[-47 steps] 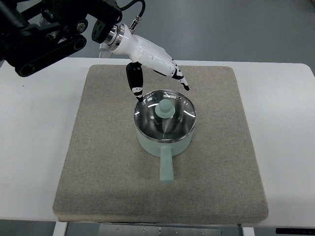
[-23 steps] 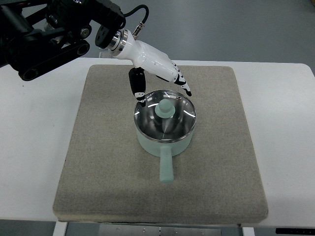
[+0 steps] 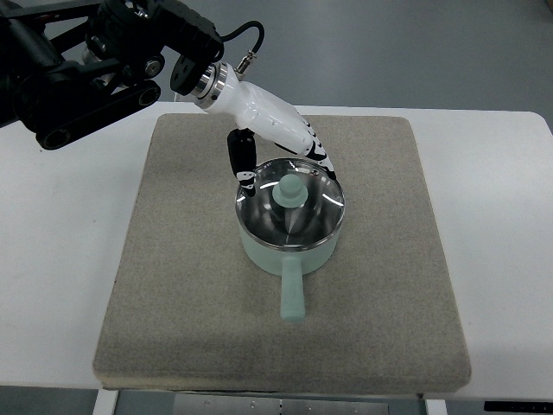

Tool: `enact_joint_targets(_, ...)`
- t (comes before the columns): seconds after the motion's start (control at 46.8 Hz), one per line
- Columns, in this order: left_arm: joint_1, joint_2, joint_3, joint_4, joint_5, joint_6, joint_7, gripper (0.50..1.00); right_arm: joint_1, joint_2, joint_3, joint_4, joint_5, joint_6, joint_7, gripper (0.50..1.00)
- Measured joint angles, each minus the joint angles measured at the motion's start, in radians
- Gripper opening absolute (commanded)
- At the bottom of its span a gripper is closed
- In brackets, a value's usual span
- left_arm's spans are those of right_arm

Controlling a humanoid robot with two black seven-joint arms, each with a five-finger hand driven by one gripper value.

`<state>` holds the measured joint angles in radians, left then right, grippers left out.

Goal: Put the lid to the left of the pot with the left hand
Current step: 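Lower the left hand onto the lid's green knob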

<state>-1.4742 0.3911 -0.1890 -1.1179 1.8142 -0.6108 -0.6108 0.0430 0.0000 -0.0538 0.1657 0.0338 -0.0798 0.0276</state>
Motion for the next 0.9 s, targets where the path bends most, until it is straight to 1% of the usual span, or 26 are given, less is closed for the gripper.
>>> enact_joint_targets(0.363,-0.002,0.000,0.001,-0.020,0.069,0.000,0.000,0.992,0.000,0.000,0.000,0.000,0.000,0.000,0.000,0.921)
enact_joint_targets(0.897,0.001,-0.001,-0.011,-0.019,0.059,0.000,0.000,0.996,0.000,0.000,0.000,0.000,0.000,0.000,0.000,0.921)
